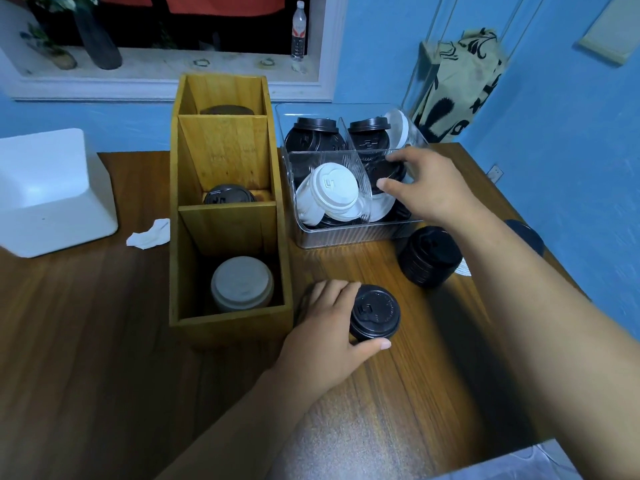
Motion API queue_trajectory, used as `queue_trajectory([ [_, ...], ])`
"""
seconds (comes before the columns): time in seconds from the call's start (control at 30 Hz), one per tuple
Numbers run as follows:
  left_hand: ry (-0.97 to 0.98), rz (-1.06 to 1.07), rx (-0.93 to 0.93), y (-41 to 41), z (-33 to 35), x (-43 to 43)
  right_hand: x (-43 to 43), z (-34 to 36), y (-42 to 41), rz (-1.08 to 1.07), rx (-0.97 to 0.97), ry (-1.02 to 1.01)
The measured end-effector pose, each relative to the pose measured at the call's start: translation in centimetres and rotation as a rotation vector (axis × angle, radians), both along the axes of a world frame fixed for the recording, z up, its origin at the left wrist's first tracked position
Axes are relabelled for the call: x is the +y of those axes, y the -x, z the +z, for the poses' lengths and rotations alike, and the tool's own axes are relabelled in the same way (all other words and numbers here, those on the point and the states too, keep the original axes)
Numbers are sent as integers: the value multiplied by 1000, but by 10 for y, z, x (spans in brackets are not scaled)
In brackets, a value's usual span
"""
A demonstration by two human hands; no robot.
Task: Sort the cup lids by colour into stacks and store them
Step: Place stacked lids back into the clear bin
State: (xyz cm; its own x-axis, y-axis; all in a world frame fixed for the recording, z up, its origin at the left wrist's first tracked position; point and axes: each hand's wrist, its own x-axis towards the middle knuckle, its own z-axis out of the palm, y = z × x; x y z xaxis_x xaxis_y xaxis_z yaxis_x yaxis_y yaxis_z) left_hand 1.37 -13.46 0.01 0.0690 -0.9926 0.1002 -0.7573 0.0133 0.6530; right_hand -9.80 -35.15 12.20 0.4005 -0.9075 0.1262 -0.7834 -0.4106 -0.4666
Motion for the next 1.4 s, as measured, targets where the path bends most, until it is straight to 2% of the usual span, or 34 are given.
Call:
queue_trajectory([
  [0.13,5,6,-3,0,0,0,-6,-6,2,48,70,-42],
  [0.3,-4,7,-5,0,-1,0,-2,-8,-3,-20,92,66],
  [0.43,1,2,-2,0,0,0,28,2,27,-52,-131,132],
  [0.57,8,2,3,0,0,0,92,-21,85,119,-363,-16],
  [0.67,0,2,0,0,-1,0,136,-59,124,209,-334,-63],
  [0.77,-16,0,8,0,1,0,155,-90,148,226,-226,-75],
  [0.97,-38,-9,15,-1,1,-1,147,-105,159,269,-42,-11],
  [1.07,-39,-10,9,0,1,-1,148,-107,148,202,-20,-8],
  [1.2,-34,-8,14,1,1,0,152,-106,139,149,-101,19],
  [1.4,-30,1,26,0,1,0,149,-90,151,98,-317,-149],
])
